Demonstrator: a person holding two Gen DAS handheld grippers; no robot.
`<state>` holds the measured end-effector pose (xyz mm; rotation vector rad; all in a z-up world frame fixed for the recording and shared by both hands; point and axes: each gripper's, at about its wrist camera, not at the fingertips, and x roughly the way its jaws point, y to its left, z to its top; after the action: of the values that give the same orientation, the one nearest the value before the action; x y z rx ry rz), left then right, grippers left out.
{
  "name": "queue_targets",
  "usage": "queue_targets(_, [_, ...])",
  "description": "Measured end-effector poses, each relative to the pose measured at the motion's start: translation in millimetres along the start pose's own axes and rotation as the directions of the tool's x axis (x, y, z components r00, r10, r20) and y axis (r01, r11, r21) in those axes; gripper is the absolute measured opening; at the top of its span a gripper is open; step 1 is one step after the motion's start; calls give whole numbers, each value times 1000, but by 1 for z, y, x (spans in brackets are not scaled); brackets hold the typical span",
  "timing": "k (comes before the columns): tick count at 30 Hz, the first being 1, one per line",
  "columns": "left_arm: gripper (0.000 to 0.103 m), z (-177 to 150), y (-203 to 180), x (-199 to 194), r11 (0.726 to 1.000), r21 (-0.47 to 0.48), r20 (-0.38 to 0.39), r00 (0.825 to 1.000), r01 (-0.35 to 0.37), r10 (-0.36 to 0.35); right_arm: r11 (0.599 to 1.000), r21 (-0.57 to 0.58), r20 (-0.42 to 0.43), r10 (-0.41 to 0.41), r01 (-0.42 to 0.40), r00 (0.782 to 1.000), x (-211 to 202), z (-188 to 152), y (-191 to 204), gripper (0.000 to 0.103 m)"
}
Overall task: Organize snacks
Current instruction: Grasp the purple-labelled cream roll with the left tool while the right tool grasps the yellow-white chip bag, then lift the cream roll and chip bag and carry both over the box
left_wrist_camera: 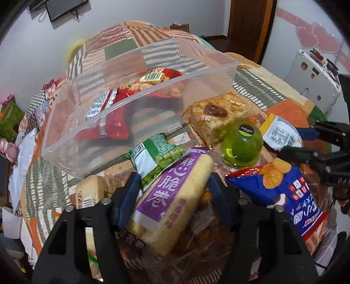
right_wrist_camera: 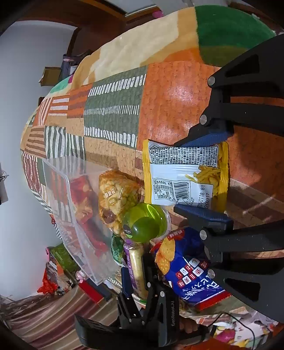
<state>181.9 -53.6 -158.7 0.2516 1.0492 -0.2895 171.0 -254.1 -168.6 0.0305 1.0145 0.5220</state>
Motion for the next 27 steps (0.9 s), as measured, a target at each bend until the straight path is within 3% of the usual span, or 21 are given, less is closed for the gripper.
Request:
queue_targets(4, [44, -4, -3, -16, 1000, -2, 24, 1000, 0, 0, 1000, 6, 12, 3, -3, 1000, -6, 1, -1, 44])
queue_targets(8, [41, -8, 5, -26, 999, -38, 26, 1000, 17, -16, 1000, 11, 31, 9, -9, 999, -14, 3, 0, 44])
queue_targets(11, [33, -14, 10, -34, 998, -65, 29, 999, 17, -15, 1000, 2, 46, 7, -7, 999, -20, 6, 3, 43])
queue_targets(15, [33, -22, 19, -43, 993, -108, 27, 999, 37, -35, 1000, -12, 67, 12, -12, 998, -28, 10, 9, 44])
queue_targets(21, [34, -35, 27, -36, 992, -125, -7, 1000, -2, 1, 999, -39, 79, 27, -23, 997, -33, 14, 19, 43])
queue_targets(27, [49, -39, 43, -28, 985, -169, -17, 999, 34, -37, 998, -59, 76, 36, -32, 996, -33, 17, 28, 43])
